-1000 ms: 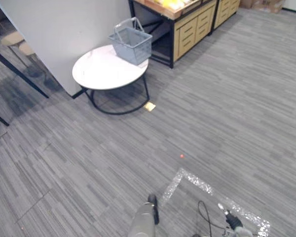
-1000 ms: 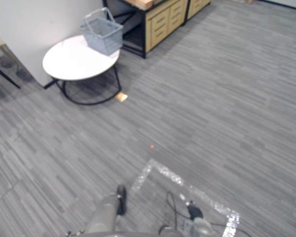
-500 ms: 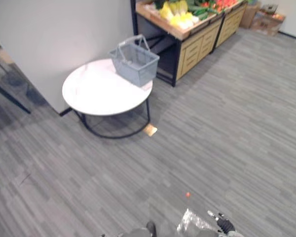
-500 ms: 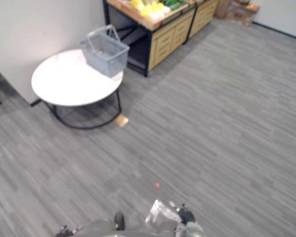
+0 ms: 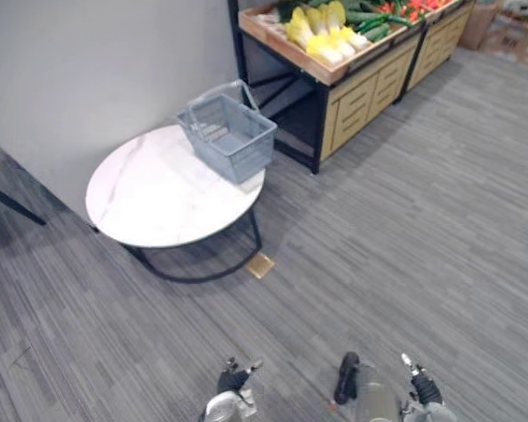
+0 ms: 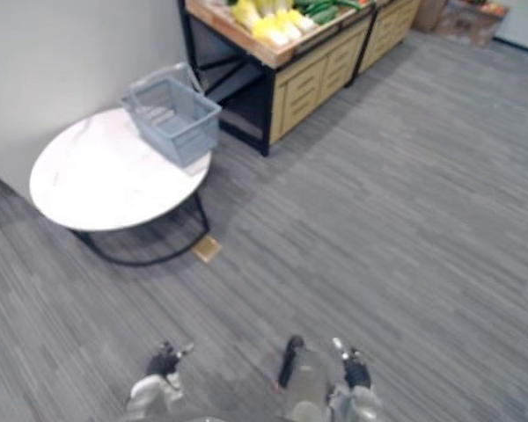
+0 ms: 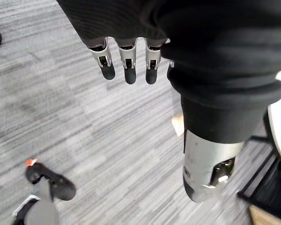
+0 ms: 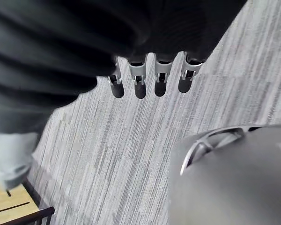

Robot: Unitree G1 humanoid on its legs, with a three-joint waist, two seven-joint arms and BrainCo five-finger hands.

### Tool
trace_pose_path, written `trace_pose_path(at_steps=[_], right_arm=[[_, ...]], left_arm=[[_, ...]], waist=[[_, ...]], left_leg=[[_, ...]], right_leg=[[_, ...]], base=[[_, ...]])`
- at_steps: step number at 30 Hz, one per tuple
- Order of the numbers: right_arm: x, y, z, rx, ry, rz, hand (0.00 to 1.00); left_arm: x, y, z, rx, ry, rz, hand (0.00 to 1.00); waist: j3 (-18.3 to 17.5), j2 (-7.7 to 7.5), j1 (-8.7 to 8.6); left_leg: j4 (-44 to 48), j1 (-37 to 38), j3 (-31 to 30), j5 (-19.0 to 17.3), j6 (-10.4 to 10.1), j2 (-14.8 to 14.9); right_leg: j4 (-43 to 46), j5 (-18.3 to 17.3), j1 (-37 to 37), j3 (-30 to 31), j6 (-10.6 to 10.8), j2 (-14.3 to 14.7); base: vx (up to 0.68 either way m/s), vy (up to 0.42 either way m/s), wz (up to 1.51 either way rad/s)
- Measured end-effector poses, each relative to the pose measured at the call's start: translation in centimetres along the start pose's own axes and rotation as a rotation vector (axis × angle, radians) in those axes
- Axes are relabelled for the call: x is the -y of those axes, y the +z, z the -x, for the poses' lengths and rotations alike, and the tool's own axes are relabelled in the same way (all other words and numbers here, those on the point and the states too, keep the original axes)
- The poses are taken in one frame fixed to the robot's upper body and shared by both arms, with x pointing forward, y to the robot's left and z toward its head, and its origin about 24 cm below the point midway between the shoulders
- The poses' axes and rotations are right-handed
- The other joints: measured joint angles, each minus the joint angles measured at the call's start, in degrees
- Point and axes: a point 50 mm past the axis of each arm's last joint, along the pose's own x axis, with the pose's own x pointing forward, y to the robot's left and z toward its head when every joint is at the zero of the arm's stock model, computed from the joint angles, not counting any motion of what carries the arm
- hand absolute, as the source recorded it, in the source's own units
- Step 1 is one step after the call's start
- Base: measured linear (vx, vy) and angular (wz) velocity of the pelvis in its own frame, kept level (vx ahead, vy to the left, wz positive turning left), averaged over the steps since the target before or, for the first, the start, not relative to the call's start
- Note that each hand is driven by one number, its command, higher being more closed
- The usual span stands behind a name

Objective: Pick vegetable in the basket

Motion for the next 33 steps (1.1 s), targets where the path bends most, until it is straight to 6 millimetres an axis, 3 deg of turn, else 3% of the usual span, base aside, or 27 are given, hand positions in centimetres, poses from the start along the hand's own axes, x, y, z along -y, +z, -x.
trace_pose_path(at_steps=[2,3,4,5,6,7,8,10,11,12,13,14,15,16,18,20,21,23,24,25,26,27,28,29,30,31,33], right_arm=[[0.5,-0.5,0.0,-0.031,-0.014,0.009,0.00],[0.7,-0.7,0.0,-0.047,-0.014,0.039,0.00],[0.8,-0.7,0.0,-0.057,-0.012,0.054,0.00],[0.8,-0.8,0.0,-0.065,-0.008,0.065,0.00],[0.6,-1.0,-0.1,-0.081,0.003,0.084,0.00],[0.4,-1.3,-0.1,-0.103,0.010,0.087,0.00],[0.3,-1.5,0.0,-0.111,0.011,0.091,0.00],[0.1,-1.2,-0.3,-0.119,0.014,0.088,0.00],[-0.1,-1.0,-0.4,-0.116,0.017,0.086,0.00],[-0.2,-0.8,-0.4,-0.109,0.019,0.085,0.00],[-0.1,-0.7,-0.4,-0.102,0.020,0.087,0.00],[-0.5,-1.3,-0.2,-0.116,0.029,0.091,0.00],[-1.0,-2.0,0.1,-0.132,0.040,0.093,0.00],[-1.7,-2.8,0.4,-0.149,0.069,0.121,0.00],[-2.3,-3.0,0.5,-0.155,0.084,0.122,0.00],[-2.9,-2.8,0.5,-0.150,0.097,0.117,0.00],[-2.9,-2.8,0.5,-0.149,0.101,0.125,0.00],[-2.9,-2.6,0.4,-0.141,0.110,0.152,0.00],[-2.6,-2.6,0.4,-0.141,0.106,0.157,0.00],[-2.3,-3.1,0.6,-0.157,0.105,0.174,0.00],[-2.1,-3.5,0.7,-0.166,0.107,0.186,0.00],[-2.2,-3.4,0.7,-0.162,0.103,0.162,0.00],[-2.2,-2.8,0.5,-0.139,0.107,0.180,0.00],[-2.1,-2.7,0.5,-0.134,0.107,0.189,0.00],[-1.9,-2.6,0.4,-0.128,0.104,0.193,0.00],[-1.8,-2.4,0.4,-0.121,0.096,0.183,0.00],[-1.4,-2.2,0.3,-0.114,0.082,0.184,0.00]], left_arm=[[-0.9,-0.7,0.1,-0.024,0.034,0.040,0.00],[-1.4,-0.7,0.1,-0.024,0.049,0.054,0.00],[-1.9,-0.7,0.1,-0.029,0.054,0.063,0.00],[-2.3,-0.8,0.1,-0.032,0.057,0.063,0.00],[-3.3,-1.3,0.3,-0.050,0.074,0.062,0.00],[-4.4,-2.2,0.6,-0.070,0.113,0.111,0.00],[-4.8,-1.9,0.6,-0.060,0.125,0.116,0.00],[-5.4,-1.5,0.5,-0.043,0.134,0.122,0.00],[-5.7,-1.6,0.6,-0.047,0.140,0.114,0.00],[-5.9,-2.0,0.8,-0.063,0.144,0.102,0.00],[-6.3,-3.2,1.2,-0.103,0.152,0.082,0.00],[-7.0,-3.9,1.6,-0.127,0.174,0.096,0.00],[-7.7,-3.8,1.6,-0.125,0.192,0.089,0.00],[-8.4,-3.2,1.5,-0.100,0.216,0.095,0.00],[-8.6,-2.9,1.4,-0.092,0.229,0.108,0.00],[-8.8,-3.4,1.6,-0.117,0.235,0.104,0.00],[-9.0,-3.6,1.7,-0.125,0.239,0.103,0.00],[-9.6,-4.6,2.3,-0.154,0.253,0.084,0.00],[-9.8,-5.2,2.6,-0.180,0.250,0.053,0.00],[-10.0,-5.3,2.6,-0.198,0.235,0.000,0.00],[-10.1,-5.1,2.6,-0.200,0.230,-0.021,0.00],[-10.6,-5.1,2.7,-0.208,0.235,-0.042,0.00],[-10.7,-5.2,2.7,-0.216,0.232,-0.068,0.00],[-10.6,-5.0,2.6,-0.211,0.227,-0.081,0.00],[-10.3,-4.5,2.3,-0.196,0.210,-0.107,0.00],[-9.9,-3.9,1.9,-0.178,0.199,-0.125,0.00],[-9.4,-2.8,1.4,-0.147,0.189,-0.131,0.00]], waist=[[-0.7,1.32,0.02],[-0.8,1.61,-0.01],[-0.3,1.51,0.40],[-0.2,1.66,0.53],[0.1,1.64,0.69],[0.4,1.19,0.98],[0.4,1.05,1.50],[0.5,0.88,2.82],[0.6,0.72,2.86],[0.8,0.42,2.95],[0.7,0.79,2.75],[1.0,-0.12,3.23],[0.3,-1.50,3.13],[0.0,-4.64,3.13],[0.5,-5.70,4.27],[0.3,-5.40,4.86],[0.2,-5.56,5.22],[-0.9,-5.07,5.46],[-1.5,-4.76,5.20],[-1.4,-5.67,4.68],[-1.0,-5.96,4.43],[-0.7,-6.12,3.81],[-0.5,-6.43,2.50],[-0.4,-6.42,2.03],[-0.4,-6.36,1.84],[-0.4,-6.33,1.75],[-0.3,-6.19,1.57]], left_leg=[[10.2,-4.8,-4.3,8.1,-2.3,1.9],[19.6,-9.7,-7.8,15.7,-5.6,1.9],[31.0,-15.1,-7.8,17.5,-8.4,2.2],[36.8,-17.4,-6.4,16.7,-8.1,2.4],[43.1,-20.1,-3.7,13.5,-7.0,2.8],[49.1,-24.4,0.1,7.6,-5.3,2.4],[49.5,-26.4,1.7,5.7,-4.5,2.1],[41.2,-34.1,7.9,-1.1,-2.6,-0.1],[36.3,-35.1,9.8,-1.6,-2.1,-0.8],[25.6,-35.1,12.0,-0.9,-1.0,-2.5],[9.9,-34.3,14.3,4.9,2.2,-4.7],[3.7,-33.8,14.8,12.1,8.7,-6.2],[2.4,-33.7,15.4,12.5,8.7,-7.8],[1.1,-34.3,16.0,11.3,9.1,-10.0],[2.1,-34.9,16.1,10.4,9.5,-10.7],[1.2,-32.4,19.8,10.2,9.9,-10.9],[0.3,-31.2,20.3,10.1,10.0,-11.3],[-4.0,-27.2,20.3,8.3,9.1,-12.5],[-7.1,-24.7,20.2,6.7,9.0,-13.6],[-9.0,-21.6,19.0,5.9,9.1,-15.8],[-9.5,-20.1,18.5,5.6,9.2,-16.6],[-10.0,-18.0,17.4,5.1,9.0,-17.5],[-9.9,-15.4,15.9,4.1,9.0,-18.0],[-10.0,-14.4,15.3,3.7,8.8,-18.0],[-9.9,-12.5,13.8,2.9,8.3,-18.0],[-9.9,-11.6,12.0,2.5,8.2,-17.9],[-9.9,-11.0,8.5,2.1,7.8,-17.7]], right_leg=[[-2.6,-1.9,4.3,-2.0,-0.7,2.3],[-5.0,-3.0,8.0,-2.9,-0.8,3.2],[-8.0,-4.1,12.1,-3.3,-1.2,4.2],[-9.6,-4.1,14.4,-3.3,-1.2,4.8],[-12.3,-4.2,18.6,-3.3,-1.1,5.7],[-17.0,-3.7,25.2,-3.3,-0.3,6.4],[-18.8,-3.9,27.2,-3.5,0.0,6.4],[-22.7,-3.0,32.0,-3.5,1.6,6.0],[-23.4,-2.7,33.0,-3.5,2.3,5.8],[-24.7,-2.7,34.6,-3.5,3.6,5.5],[-26.2,-3.3,36.7,-3.5,5.5,6.2],[-26.7,-4.8,39.2,-3.4,7.9,6.4],[-26.8,-4.6,39.8,-3.6,8.2,5.0],[-27.2,-3.5,39.8,-3.5,7.9,3.3],[-27.8,-0.8,39.7,-3.1,7.6,3.1],[-28.0,6.0,41.5,0.3,8.0,3.1],[-27.4,7.1,41.8,1.5,8.3,2.8],[-19.3,8.0,38.8,3.8,8.3,1.2],[-9.0,8.0,35.1,4.7,8.3,-0.5],[7.4,11.8,28.6,5.8,8.0,-4.9],[14.3,12.7,26.1,7.2,8.0,-6.1],[23.3,12.2,22.3,9.1,7.9,-7.2],[30.9,11.2,18.9,9.6,6.5,-7.3],[32.8,10.5,17.5,9.3,5.5,-7.1],[34.0,7.1,14.8,8.0,5.6,-7.0],[31.2,3.0,12.8,6.0,5.8,-7.1],[21.0,-0.3,11.7,2.7,5.4,-6.9]], base=[[0.63,-0.342,0.17],[0.57,-0.243,0.25],[0.57,-0.208,0.18],[0.53,-0.167,0.02],[0.51,-0.142,-0.01],[0.49,-0.127,0.03],[0.44,-0.085,0.06],[0.46,0.026,-0.11],[0.39,0.090,-0.27],[0.34,0.101,-0.26],[0.44,0.155,-0.18],[0.55,0.159,0.13],[0.55,0.172,0.67],[0.44,0.116,0.76],[0.37,0.114,0.54],[0.37,0.177,0.40],[0.34,0.189,0.09],[0.23,0.121,-0.03],[0.28,0.161,0.19],[0.29,0.151,0.31],[0.25,0.099,0.47],[0.24,0.040,0.54],[0.23,0.031,0.57],[0.26,0.040,0.69],[0.25,0.028,0.72],[0.29,0.002,0.78],[0.29,-0.075,0.98]])
